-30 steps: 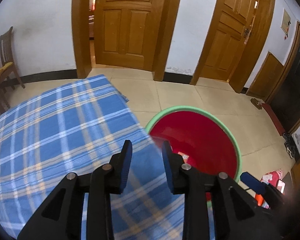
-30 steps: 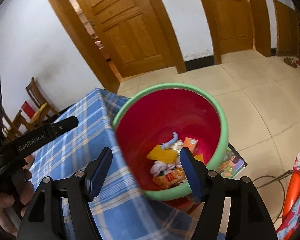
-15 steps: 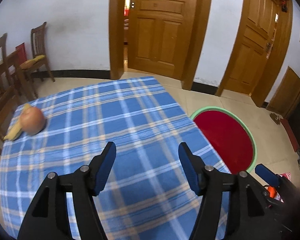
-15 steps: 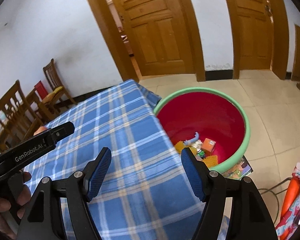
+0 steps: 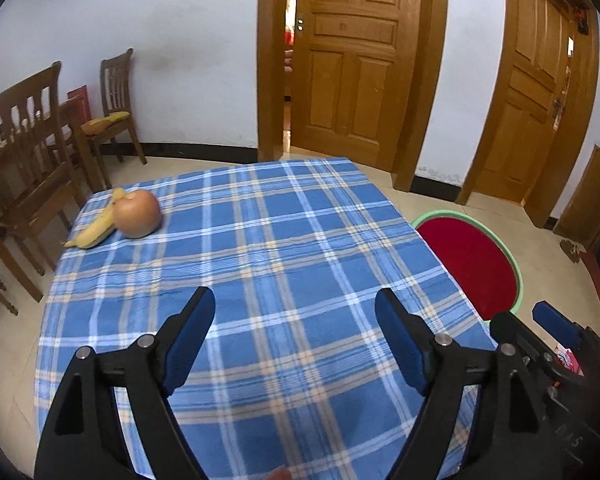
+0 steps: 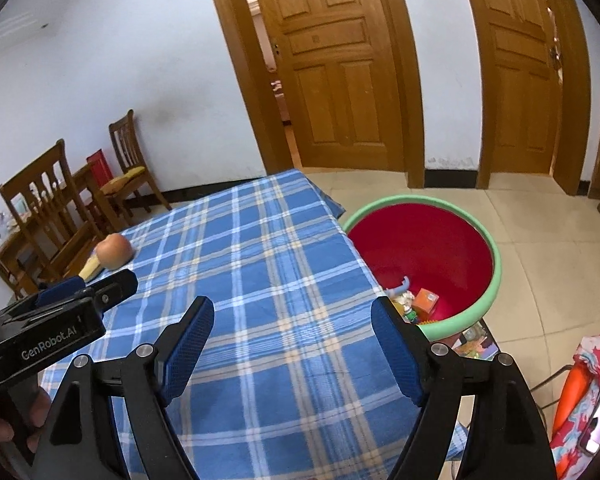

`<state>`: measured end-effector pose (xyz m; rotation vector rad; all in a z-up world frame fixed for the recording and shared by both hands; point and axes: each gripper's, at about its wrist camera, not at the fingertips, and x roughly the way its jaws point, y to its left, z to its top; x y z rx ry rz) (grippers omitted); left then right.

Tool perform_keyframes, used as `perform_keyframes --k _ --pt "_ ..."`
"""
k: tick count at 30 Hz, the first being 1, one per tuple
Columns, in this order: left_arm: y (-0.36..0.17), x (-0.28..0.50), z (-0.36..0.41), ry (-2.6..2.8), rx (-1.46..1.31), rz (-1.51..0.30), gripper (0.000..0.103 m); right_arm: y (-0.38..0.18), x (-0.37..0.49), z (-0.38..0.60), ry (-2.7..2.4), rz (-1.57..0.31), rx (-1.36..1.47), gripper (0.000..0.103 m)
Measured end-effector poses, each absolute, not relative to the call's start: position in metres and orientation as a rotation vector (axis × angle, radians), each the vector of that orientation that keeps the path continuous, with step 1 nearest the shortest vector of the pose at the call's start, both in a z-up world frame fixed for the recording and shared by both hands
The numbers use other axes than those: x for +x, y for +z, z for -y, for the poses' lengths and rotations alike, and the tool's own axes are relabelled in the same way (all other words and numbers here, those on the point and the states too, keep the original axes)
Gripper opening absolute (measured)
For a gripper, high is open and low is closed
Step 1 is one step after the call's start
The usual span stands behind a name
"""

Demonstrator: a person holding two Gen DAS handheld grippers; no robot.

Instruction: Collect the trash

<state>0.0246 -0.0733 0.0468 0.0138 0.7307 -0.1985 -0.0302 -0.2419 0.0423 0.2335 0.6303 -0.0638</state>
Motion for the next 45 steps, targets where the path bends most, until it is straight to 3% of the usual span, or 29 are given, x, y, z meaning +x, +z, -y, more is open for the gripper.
perform_keyframes --k 45 --pt "0.04 0.012 0.048 -0.113 -0.042 -0.725 0.083 0.043 -0.037 0.23 -0.059 -0.634 0.204 0.082"
